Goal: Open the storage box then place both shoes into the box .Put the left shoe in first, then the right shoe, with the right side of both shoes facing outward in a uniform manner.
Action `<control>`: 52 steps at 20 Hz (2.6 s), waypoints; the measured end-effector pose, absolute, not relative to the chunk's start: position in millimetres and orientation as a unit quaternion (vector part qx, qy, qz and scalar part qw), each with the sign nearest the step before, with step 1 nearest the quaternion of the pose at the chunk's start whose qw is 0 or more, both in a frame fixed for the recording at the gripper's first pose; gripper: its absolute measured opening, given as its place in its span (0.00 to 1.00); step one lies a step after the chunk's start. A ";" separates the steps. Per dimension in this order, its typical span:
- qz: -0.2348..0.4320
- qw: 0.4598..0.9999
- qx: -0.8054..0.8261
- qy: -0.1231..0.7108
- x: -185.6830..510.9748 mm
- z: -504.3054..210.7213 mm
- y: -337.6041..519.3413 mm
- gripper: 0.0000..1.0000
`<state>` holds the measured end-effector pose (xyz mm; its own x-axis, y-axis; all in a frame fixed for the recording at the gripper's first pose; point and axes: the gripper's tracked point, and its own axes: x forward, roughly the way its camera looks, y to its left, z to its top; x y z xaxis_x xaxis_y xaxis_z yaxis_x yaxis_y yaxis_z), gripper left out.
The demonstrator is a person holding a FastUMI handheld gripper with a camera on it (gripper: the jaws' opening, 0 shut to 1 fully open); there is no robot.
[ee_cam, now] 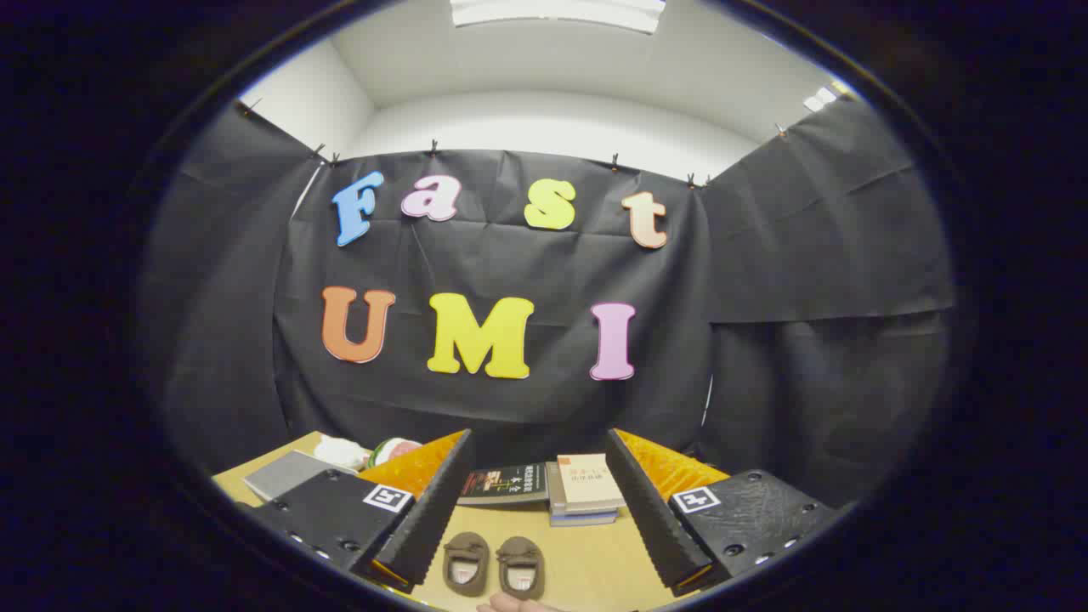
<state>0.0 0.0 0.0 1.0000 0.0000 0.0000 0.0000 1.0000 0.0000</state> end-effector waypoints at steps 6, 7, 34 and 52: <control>0.037 0.999 0.004 0.022 25.2 -24.2 -7.7 0.95; 0.041 0.999 0.002 0.019 28.2 -24.7 -11.0 0.95; 0.240 0.921 0.118 0.282 112.4 -241.1 244.7 0.96; 0.338 0.666 0.423 0.513 121.6 -331.8 364.8 0.95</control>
<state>121.6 364.8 -331.8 0.2451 0.8843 -0.3974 -0.0169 0.4138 0.9102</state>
